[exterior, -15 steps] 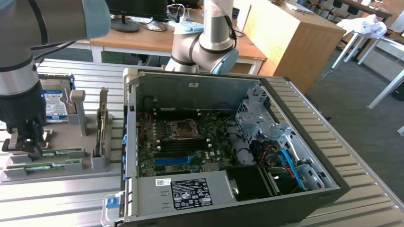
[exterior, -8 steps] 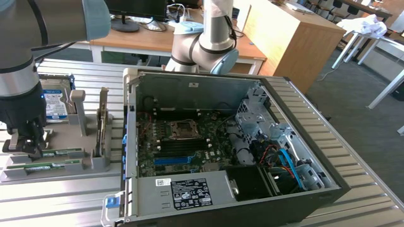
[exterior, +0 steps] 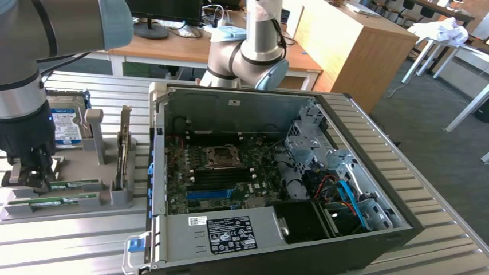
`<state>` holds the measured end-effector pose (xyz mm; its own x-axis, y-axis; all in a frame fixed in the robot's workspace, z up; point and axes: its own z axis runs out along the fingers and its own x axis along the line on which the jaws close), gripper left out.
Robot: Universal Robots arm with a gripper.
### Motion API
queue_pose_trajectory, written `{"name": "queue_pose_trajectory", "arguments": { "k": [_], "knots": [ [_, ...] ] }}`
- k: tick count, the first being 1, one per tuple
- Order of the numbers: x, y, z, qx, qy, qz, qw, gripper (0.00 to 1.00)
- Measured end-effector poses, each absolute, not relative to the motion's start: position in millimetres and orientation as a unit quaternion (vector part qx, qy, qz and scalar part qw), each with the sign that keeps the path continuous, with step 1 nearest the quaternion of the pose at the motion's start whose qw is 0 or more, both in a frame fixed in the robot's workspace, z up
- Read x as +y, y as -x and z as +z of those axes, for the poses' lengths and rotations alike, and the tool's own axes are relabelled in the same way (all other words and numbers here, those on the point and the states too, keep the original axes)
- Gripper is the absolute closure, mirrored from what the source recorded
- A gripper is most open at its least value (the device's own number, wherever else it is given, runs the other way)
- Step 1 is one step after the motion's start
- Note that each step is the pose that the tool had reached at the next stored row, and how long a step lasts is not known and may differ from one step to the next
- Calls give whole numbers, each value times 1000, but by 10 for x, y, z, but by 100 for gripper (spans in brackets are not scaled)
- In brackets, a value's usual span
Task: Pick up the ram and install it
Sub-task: 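Pick up the ram and move it above insertion slot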
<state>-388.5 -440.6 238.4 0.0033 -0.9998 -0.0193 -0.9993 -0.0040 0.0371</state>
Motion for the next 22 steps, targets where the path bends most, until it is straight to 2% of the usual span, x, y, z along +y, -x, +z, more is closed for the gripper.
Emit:
{"name": "queue_pose_trajectory", "arguments": {
  "k": [22],
  "knots": [
    [-4409, 3885, 2214, -706, -708, -20, 6, 70]
  ]
}}
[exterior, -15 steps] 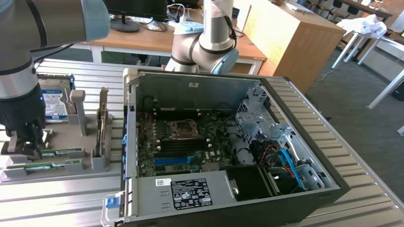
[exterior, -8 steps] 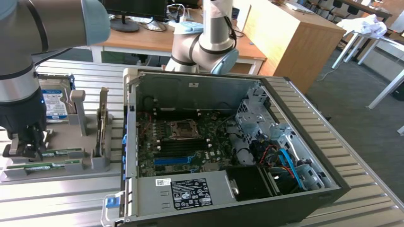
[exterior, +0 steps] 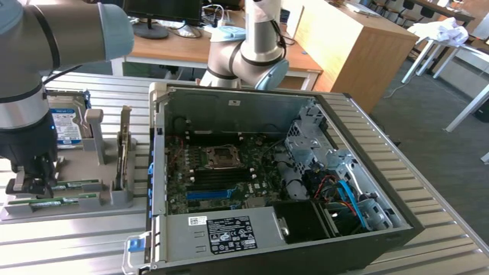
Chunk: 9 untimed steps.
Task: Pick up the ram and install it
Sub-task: 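Pick up the ram and move it above insertion slot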
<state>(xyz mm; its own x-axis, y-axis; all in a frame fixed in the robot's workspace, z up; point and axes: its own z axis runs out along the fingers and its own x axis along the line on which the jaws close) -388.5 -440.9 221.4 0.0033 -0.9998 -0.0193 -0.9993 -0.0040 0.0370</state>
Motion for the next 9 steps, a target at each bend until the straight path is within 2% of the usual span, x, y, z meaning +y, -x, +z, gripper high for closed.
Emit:
{"name": "queue_pose_trajectory", "arguments": {
  "k": [9],
  "knots": [
    [-4409, 3885, 2130, -706, -708, -20, 6, 70]
  ]
}}
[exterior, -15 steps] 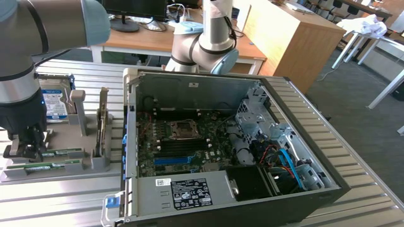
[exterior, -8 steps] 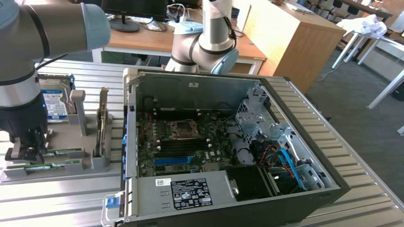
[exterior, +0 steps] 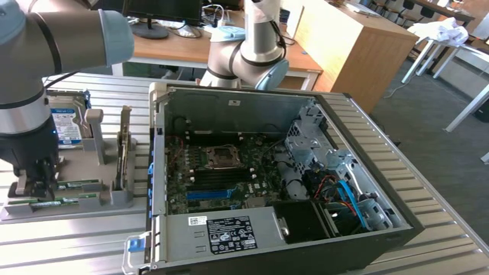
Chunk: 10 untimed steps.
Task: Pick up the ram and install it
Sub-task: 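Pick up the ram and move it above insertion slot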
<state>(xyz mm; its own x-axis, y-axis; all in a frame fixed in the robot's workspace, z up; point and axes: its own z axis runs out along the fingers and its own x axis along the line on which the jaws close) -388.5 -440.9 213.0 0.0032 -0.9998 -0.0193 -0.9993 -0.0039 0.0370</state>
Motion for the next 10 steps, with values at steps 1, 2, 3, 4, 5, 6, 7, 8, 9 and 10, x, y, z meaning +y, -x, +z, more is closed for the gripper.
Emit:
{"name": "queue_pose_trajectory", "arguments": {
  "k": [1, 2, 3, 4, 5, 6, 7, 8, 9, 10],
  "knots": [
    [-4409, 3885, 2122, -706, -708, -20, 6, 70],
    [-4409, 3885, 2114, -706, -708, -20, 6, 70],
    [-4409, 3885, 2106, -706, -708, -20, 6, 70],
    [-4409, 3885, 2099, -706, -708, -20, 6, 70],
    [-4409, 3885, 2092, -706, -708, -20, 6, 70],
    [-4409, 3885, 2084, -706, -708, -20, 6, 70],
    [-4409, 3885, 2080, -706, -708, -20, 6, 70],
    [-4409, 3885, 2080, -706, -708, -20, 6, 70],
    [-4410, 3885, 2080, -706, -708, -20, 6, 70],
    [-4409, 3885, 2079, -706, -708, -20, 6, 70]
  ]
}}
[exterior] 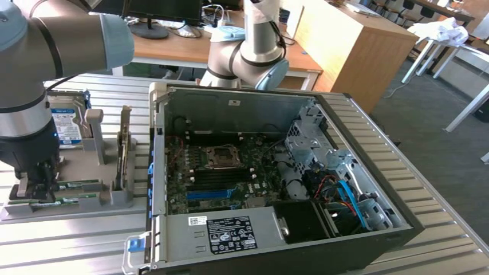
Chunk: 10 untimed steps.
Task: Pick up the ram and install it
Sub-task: 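Pick up the ram and move it above insertion slot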
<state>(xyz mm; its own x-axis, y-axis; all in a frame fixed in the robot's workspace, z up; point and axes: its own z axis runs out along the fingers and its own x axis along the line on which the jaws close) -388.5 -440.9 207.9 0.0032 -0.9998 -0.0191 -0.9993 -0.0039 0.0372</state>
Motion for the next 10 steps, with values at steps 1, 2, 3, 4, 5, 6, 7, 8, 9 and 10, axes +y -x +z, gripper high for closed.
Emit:
{"name": "queue_pose_trajectory", "arguments": {
  "k": [1, 2, 3, 4, 5, 6, 7, 8, 9, 10],
  "knots": [
    [-4409, 3885, 2079, -706, -708, -20, 6, 70],
    [-4409, 3885, 2078, -706, -708, -20, 6, 70],
    [-4408, 3883, 2077, -706, -708, -20, 6, 70],
    [-4408, 3878, 2076, -706, -708, -20, 6, 70],
    [-4409, 3870, 2077, -706, -708, -20, 6, 70],
    [-4409, 3861, 2078, -706, -708, -20, 6, 70],
    [-4409, 3851, 2077, -706, -708, -20, 6, 70],
    [-4410, 3840, 2078, -706, -708, -20, 6, 70],
    [-4410, 3828, 2078, -706, -708, -20, 6, 70],
    [-4410, 3814, 2078, -706, -708, -20, 6, 70]
  ]
}}
